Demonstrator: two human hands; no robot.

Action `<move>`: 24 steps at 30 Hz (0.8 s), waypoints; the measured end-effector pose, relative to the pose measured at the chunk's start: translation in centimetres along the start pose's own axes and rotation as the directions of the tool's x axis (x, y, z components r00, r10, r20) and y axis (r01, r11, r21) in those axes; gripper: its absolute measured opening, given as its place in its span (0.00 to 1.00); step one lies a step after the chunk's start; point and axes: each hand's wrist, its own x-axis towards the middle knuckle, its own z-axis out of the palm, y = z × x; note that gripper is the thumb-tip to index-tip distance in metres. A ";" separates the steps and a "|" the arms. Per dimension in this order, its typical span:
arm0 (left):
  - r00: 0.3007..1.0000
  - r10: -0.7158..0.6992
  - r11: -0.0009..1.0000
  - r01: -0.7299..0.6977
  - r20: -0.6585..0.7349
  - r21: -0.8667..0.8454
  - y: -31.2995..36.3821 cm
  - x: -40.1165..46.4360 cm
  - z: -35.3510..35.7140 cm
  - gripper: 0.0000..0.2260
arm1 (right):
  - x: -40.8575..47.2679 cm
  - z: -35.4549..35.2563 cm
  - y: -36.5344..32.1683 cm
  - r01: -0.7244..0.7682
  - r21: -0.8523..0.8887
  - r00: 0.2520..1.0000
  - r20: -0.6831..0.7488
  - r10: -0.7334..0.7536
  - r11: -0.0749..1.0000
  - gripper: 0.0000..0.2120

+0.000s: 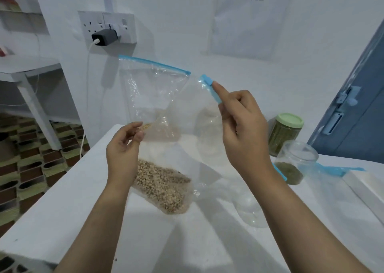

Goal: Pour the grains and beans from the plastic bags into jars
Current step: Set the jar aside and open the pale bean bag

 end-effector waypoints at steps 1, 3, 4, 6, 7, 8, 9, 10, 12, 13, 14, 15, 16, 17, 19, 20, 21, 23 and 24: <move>1.000 0.020 1.000 -0.020 0.000 -0.017 0.6 0.3 0.1 0.12 | 0.2 -0.4 -0.2 0.003 0.005 1.000 -0.025 -0.003 1.000 0.25; 0.998 0.069 0.997 -0.068 0.003 -0.032 1.7 0.9 0.3 0.11 | 0.6 -1.3 -0.6 0.009 0.011 0.997 -0.074 -0.008 1.000 0.25; 0.995 0.094 0.995 -0.094 0.017 -0.017 2.1 1.2 0.4 0.11 | 0.8 -1.7 -0.8 0.011 0.013 0.996 -0.089 -0.010 1.000 0.25; 0.987 0.140 0.989 -0.143 0.077 0.041 2.3 1.6 0.3 0.14 | 0.8 -2.1 -1.1 0.011 0.012 0.995 -0.101 -0.010 1.000 0.26; 0.981 0.155 0.983 -0.164 0.116 0.076 2.2 1.6 0.2 0.16 | 0.7 -2.2 -1.2 0.008 0.007 0.995 -0.100 -0.007 1.000 0.26; 0.974 0.166 0.976 -0.184 0.152 0.114 2.0 1.4 0.1 0.19 | 0.5 -2.1 -1.2 0.001 0.000 0.995 -0.095 -0.001 1.000 0.26; 0.968 0.175 0.967 -0.203 0.181 0.153 1.7 1.0 0.0 0.21 | 0.2 -2.1 -1.3 -0.010 -0.007 0.996 -0.090 0.009 1.000 0.26; 0.962 0.182 0.955 -0.222 0.203 0.195 1.5 0.5 -0.1 0.20 | 0.0 -2.1 -1.3 -0.023 -0.010 0.996 -0.085 0.022 1.000 0.26; 0.959 0.167 0.937 -0.226 0.228 0.266 0.6 -0.7 -0.6 0.14 | -0.3 -2.0 -1.3 -0.045 -0.008 0.996 -0.078 0.044 0.999 0.26; 0.965 0.138 0.931 -0.203 0.222 0.305 0.0 -1.3 -1.0 0.11 | -0.4 -2.0 -1.3 -0.053 -0.006 0.996 -0.075 0.053 0.999 0.26; 0.975 0.096 0.921 -0.163 0.200 0.353 -0.9 -1.9 -1.5 0.10 | -0.5 -2.1 -1.3 -0.058 -0.006 0.996 -0.072 0.058 0.998 0.26; 0.984 0.049 0.909 -0.114 0.169 0.400 -1.8 -2.5 -2.0 0.12 | -0.5 -2.1 -1.4 -0.061 -0.010 0.996 -0.069 0.060 0.998 0.26; 0.992 0.003 0.898 -0.060 0.130 0.436 -2.4 -3.1 -2.5 0.15 | -0.6 -2.1 -1.4 -0.062 -0.014 0.996 -0.067 0.061 0.998 0.26; 0.995 -0.052 0.890 0.006 0.089 0.456 -3.0 -3.7 -3.0 0.19 | -0.6 -2.1 -1.5 -0.064 -0.016 0.996 -0.066 0.063 0.998 0.26; 0.984 -0.178 0.879 0.146 0.027 0.453 -3.3 -4.4 -3.2 0.26 | -0.7 -2.1 -1.6 -0.065 -0.019 0.996 -0.060 0.063 0.998 0.26; 0.973 -0.229 0.875 0.202 0.009 0.440 -3.2 -4.5 -3.2 0.29 | -0.9 -2.0 -1.6 -0.061 -0.023 0.997 -0.056 0.060 0.998 0.26; 0.966 -0.260 0.874 0.239 -0.007 0.423 -2.9 -4.6 -3.0 0.31 | -1.0 -2.0 -1.6 -0.058 -0.026 0.997 -0.052 0.057 0.998 0.26; 0.959 -0.281 0.883 0.273 -0.037 0.382 -2.5 -4.4 -2.7 0.31 | -1.3 -1.8 -1.7 -0.057 -0.031 0.997 -0.051 0.056 0.998 0.26; 0.960 -0.277 0.891 0.276 -0.049 0.360 -2.3 -4.3 -2.5 0.30 | -1.5 -1.8 -1.7 -0.058 -0.030 0.997 -0.053 0.056 0.998 0.26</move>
